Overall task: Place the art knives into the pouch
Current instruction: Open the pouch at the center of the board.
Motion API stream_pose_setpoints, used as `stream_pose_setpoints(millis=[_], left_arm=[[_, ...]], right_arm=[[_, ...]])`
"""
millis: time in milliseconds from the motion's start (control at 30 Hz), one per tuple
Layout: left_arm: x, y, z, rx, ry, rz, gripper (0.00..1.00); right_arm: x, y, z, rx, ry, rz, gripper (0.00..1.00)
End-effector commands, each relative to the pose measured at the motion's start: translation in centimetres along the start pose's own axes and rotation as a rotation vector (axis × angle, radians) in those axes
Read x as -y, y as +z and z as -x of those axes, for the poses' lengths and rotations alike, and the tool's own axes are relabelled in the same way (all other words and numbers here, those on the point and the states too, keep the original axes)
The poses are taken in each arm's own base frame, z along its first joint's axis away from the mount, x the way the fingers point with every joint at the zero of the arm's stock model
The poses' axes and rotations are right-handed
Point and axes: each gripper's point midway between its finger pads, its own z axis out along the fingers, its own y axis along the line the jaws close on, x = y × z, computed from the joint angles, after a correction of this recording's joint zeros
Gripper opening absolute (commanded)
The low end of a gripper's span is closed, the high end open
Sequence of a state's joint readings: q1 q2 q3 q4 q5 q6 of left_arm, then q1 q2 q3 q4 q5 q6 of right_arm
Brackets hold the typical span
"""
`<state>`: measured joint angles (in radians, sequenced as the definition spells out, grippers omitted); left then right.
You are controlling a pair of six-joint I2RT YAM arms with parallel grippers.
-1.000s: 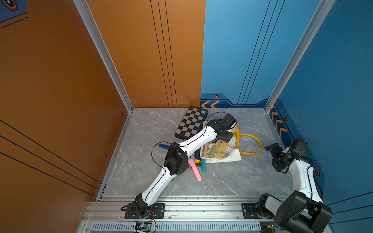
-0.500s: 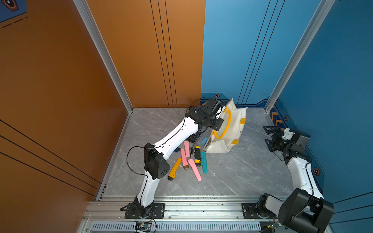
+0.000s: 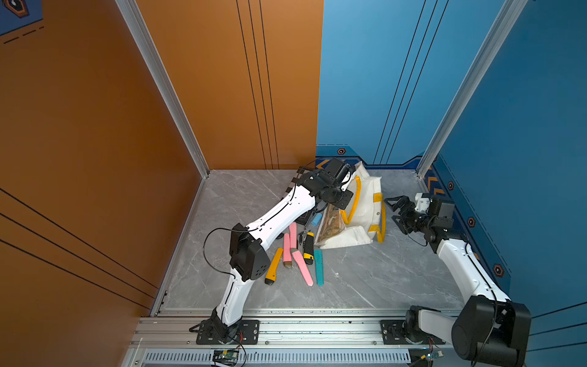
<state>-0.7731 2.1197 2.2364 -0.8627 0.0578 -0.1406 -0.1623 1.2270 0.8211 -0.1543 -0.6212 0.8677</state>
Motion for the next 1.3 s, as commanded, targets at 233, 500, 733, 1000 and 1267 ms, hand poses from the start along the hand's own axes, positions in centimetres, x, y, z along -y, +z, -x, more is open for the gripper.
stream_pose_setpoints(millis=[233,500,733,1000,1267], left_arm=[[0.5,-0.5,0.5,0.014,0.021,-0.045,0.0],[0.3,-1.3,0.4,0.019,0.024,-0.031,0.0],[-1.7,-2.8,0.9,0.046,0.014,0.049,0.0],[-10.6,-7.3,-0.1,0.068,-0.038,0.362,0.0],[-17.7,-11.7,-4.1,0.016,-0.094,0.611,0.0]], right_arm=[[2.2,4.5,-2.8,-0.09,-0.056,-0.101,0.92],[5.5,8.9,-4.7,-0.198,-0.015,-0.212,0.46],[6.8,4.8,-0.9,-0.073,-0.103,-0.471,0.0],[3.2,-10.5,8.3,0.259,-0.288,-0.81,0.0],[3.9,-16.2,9.6,0.284,-0.344,-1.05,0.0]])
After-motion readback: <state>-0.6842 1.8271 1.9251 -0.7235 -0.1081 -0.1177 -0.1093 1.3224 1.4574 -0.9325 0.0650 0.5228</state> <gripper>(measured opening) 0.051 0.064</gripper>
